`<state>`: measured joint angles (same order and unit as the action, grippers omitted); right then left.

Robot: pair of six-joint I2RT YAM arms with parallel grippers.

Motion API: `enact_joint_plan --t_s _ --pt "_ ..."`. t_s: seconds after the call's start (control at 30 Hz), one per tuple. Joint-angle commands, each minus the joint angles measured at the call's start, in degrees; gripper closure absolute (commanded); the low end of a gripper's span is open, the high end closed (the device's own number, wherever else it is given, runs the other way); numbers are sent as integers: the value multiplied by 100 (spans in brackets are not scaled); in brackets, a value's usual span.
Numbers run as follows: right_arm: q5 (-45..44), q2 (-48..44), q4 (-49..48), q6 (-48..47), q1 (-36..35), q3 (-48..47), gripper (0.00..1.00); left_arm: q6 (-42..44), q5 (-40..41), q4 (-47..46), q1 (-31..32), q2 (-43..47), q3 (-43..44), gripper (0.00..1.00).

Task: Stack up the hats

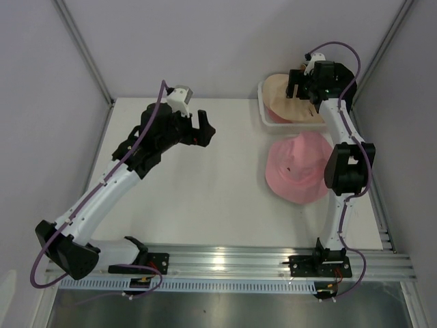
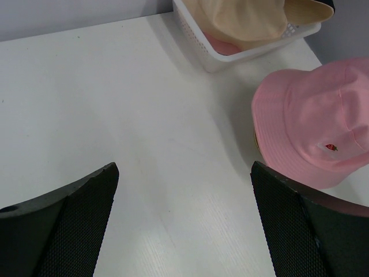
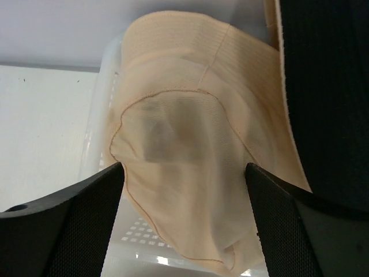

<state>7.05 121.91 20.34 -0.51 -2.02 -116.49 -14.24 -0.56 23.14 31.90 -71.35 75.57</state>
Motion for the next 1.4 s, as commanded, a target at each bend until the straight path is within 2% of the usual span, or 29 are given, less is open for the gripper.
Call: enact_joint_plan --t_s 0.0,0.2,0.33,0.4,0.53,0.63,0.67,0.73,0.77,0.87,1.07,1.2,1.37 --pt "-169 -106 -82 -168 -53 -85 11 167 232 -20 53 -28 274 1" --pt "-696 35 -162 -466 -44 3 11 185 214 -2 53 -37 300 1" --pt "-1398 70 -144 -625 -26 64 11 229 275 -11 53 -28 300 1" --pt "-1312 96 -144 -626 52 74 12 237 275 -28 53 -72 309 1" --pt "-882 272 -214 -450 149 21 22 237 240 24 53 -195 440 1" --pt "-575 386 -223 -353 306 -84 35 264 275 130 53 -239 520 0" --pt "-512 395 -241 -318 316 -102 48 273 293 130 53 -230 520 0" --pt "-372 352 -302 -292 325 -120 63 299 328 112 53 -213 546 0" --pt "-345 325 -328 -257 317 -129 82 308 346 104 53 -204 546 0" --pt "-196 132 -364 -177 308 -155 100 325 355 103 53 -169 555 1" --pt "437 -343 -329 25 281 -409 100 308 276 121 53 -169 555 1" --pt "1061 -527 -416 586 316 -909 100 290 240 156 53 -107 547 0" --pt "1545 -702 -22 1420 308 -1727 100 246 346 244 53 -19 573 1"
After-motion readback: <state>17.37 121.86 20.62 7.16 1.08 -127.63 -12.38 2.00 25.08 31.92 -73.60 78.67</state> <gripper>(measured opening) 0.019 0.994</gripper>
